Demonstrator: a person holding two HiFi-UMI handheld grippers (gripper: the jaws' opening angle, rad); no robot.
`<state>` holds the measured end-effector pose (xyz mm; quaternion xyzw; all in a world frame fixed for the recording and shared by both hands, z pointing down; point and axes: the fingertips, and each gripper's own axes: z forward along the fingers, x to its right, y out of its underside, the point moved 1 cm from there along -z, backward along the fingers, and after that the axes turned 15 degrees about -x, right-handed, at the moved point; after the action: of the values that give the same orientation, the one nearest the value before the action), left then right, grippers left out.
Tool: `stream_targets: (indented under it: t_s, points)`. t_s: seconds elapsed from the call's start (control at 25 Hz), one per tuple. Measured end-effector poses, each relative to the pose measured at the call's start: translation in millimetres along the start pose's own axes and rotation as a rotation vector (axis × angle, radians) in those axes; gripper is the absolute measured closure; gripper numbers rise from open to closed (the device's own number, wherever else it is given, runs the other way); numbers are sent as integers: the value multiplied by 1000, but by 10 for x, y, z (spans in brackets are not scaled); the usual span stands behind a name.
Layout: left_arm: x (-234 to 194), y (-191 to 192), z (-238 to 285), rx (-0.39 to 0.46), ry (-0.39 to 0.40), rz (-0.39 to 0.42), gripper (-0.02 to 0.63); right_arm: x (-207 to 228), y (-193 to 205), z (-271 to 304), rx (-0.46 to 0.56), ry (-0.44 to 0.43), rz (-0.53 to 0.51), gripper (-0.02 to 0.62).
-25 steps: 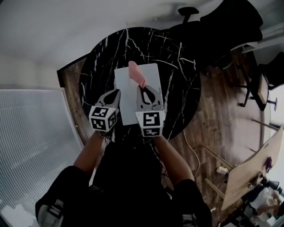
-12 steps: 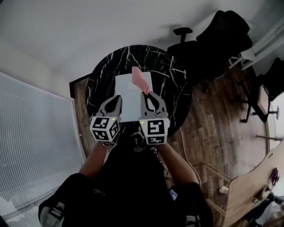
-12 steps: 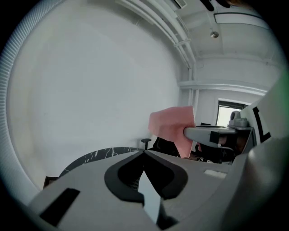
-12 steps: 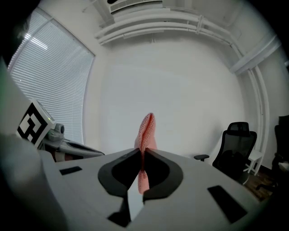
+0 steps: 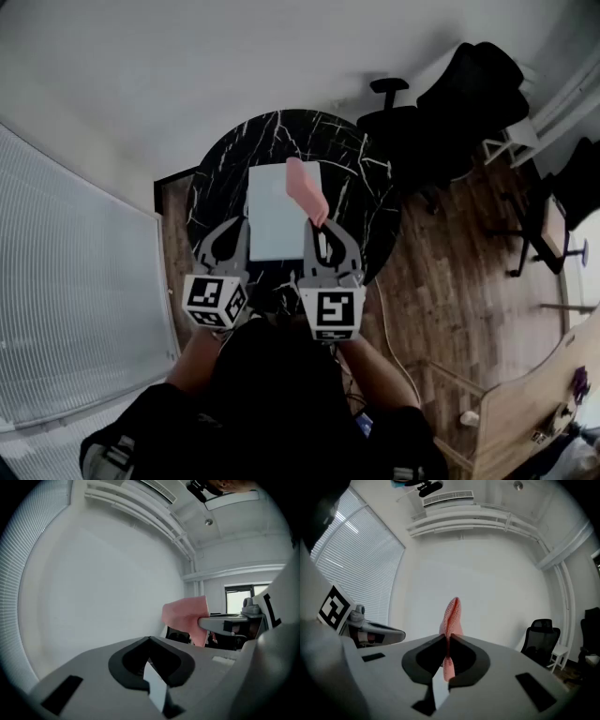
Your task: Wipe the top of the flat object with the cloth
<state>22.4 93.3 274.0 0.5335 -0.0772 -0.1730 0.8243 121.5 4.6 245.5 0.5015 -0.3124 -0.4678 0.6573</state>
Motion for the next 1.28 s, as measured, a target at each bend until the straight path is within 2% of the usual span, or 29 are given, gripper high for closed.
stream_targets:
  t_s: [0.24, 0.4, 0.72, 1.0, 1.28]
  points:
    - [-58, -147, -180, 52, 36, 23, 607, -74, -102, -154, 2, 75, 50, 588]
    - [-179, -146, -327, 64, 42, 40, 607, -216, -201, -186, 9, 118, 11, 588]
    - [-357, -196, -520, 98, 59, 63, 607, -449, -348, -220, 35, 139, 12, 588]
    - [-384, -132, -545, 90, 86, 32, 607, -428, -354, -251, 14, 166, 21, 589]
    - [-328, -159, -588, 105, 91, 37, 607, -379, -374, -336, 25, 182, 17, 589]
